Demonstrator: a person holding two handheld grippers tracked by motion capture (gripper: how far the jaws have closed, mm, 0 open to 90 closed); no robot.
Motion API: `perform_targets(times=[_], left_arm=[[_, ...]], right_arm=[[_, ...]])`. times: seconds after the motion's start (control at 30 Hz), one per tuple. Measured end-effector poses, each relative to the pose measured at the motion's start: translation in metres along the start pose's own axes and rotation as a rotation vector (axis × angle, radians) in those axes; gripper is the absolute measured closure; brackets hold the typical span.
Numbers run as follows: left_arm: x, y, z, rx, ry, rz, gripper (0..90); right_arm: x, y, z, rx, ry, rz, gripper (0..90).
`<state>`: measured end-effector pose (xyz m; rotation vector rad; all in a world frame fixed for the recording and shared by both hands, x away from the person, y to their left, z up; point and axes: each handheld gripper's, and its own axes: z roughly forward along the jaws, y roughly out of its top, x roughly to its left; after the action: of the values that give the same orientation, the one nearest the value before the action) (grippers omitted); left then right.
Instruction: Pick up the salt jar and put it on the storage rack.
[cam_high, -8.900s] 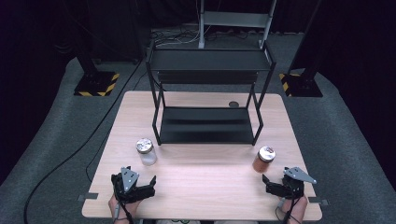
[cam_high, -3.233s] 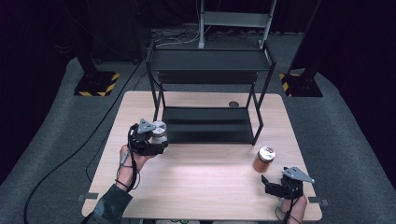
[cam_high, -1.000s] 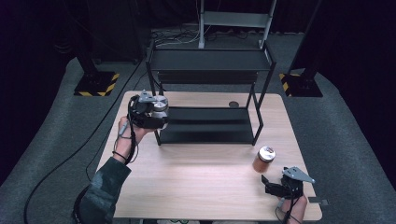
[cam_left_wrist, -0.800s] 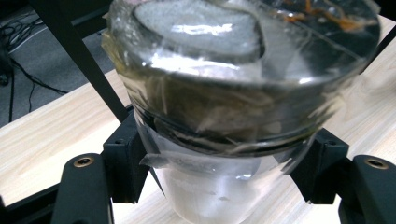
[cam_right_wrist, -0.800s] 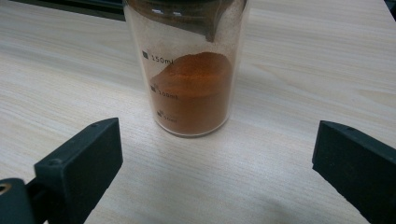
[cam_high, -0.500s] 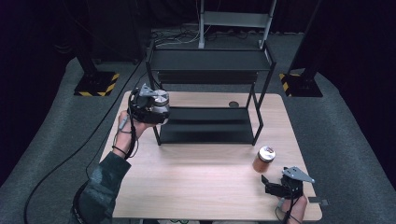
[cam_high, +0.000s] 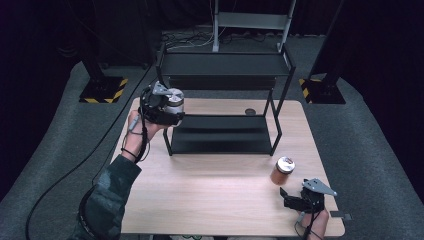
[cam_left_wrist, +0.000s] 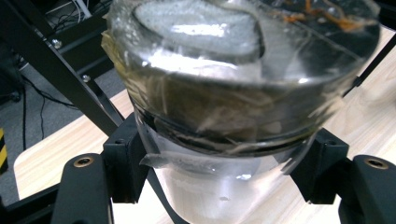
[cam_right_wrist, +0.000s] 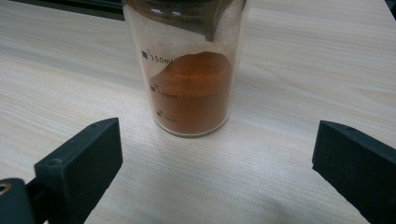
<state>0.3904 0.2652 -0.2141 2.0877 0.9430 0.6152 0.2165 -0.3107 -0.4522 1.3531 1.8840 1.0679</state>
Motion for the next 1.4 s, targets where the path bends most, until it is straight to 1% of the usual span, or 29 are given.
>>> perform_targets(times=[0.3,0.43,0.7,1.07,1.4], left_arm=[[-0.001,0.01,-0.001,0.004,0.001,0.017,30.5],[-0.002,0.016,-0.002,0.005,0.01,0.028,30.5],[-0.002,0.024,-0.007,-0.003,0.014,0.036,30.5],[-0.003,0.036,-0.01,0.001,0.018,0.056,30.5],[-0.004,0.048,-0.014,-0.006,0.02,0.069,30.5]], right_arm=[[0.0,0.0,0.0,-0.001,0.002,0.0,0.3],[0.0,0.0,0.0,0.0,0.001,0.0,0.3],[0.0,0.0,0.0,-0.001,0.001,0.002,0.4],[-0.001,0.0,0.0,-0.001,0.003,0.003,0.4],[-0.001,0.0,0.0,-0.001,0.003,0.004,0.4]])
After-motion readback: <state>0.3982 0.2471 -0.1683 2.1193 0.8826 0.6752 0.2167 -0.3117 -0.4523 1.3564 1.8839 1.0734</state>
